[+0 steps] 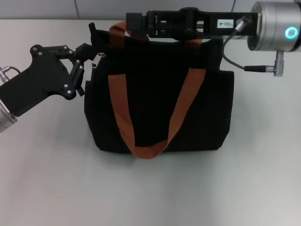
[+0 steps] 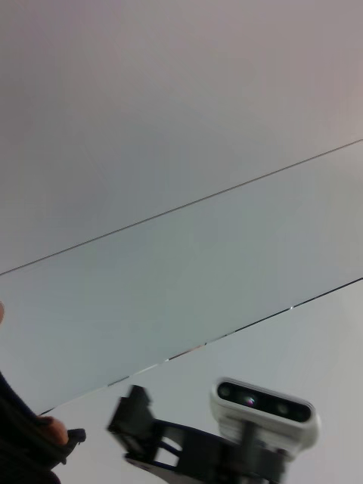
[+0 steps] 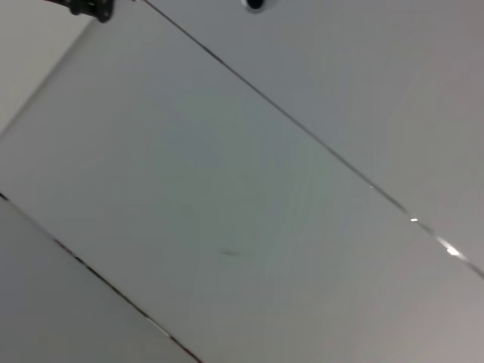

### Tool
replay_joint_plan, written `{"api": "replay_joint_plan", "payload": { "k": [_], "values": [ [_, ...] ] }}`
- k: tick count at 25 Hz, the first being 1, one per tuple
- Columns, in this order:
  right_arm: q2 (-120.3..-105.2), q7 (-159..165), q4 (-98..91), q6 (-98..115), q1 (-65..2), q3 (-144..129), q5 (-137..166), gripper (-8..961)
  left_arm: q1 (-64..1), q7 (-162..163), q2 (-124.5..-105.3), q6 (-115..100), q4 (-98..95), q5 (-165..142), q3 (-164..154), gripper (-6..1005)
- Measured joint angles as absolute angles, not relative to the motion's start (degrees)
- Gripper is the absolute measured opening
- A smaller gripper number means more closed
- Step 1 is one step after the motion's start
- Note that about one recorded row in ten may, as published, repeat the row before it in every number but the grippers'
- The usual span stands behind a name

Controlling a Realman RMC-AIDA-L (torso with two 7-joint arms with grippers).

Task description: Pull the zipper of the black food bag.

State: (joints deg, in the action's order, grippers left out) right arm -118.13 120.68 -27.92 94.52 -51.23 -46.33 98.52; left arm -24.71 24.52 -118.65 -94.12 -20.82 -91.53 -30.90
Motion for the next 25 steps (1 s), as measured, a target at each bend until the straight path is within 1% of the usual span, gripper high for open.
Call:
{"api": "replay_joint_plan", "payload": {
  "k": [2, 6, 7, 14, 25],
  "values": [
    [-117.59, 124.2, -28.1, 92.6, -52.1, -49.2, 98.6, 707, -24.8, 24.3, -118.65, -94.1, -20.8, -91.5, -30.9, 30],
    [-117.19, 127.3, -28.2, 91.6, -52.9, -51.5, 98.7, 705, -24.8, 24.1, -118.65, -94.1, -20.8, -91.5, -30.9, 31],
    [-117.06, 129.5, -28.7, 91.0, -53.6, -53.0, 99.2, 554, -24.9, 24.0, -118.65, -94.1, -20.7, -91.5, -30.8, 31],
    [-117.29, 133.4, -30.1, 87.9, -55.1, -54.5, 103.1, 562, -24.9, 23.2, -118.65, -94.1, -20.7, -91.5, -30.9, 32],
    [-117.66, 133.4, -31.2, 83.9, -56.8, -58.9, 103.3, 505, -25.2, 23.2, -118.65, -94.2, -20.6, -91.5, -31.2, 34]
  ]
}}
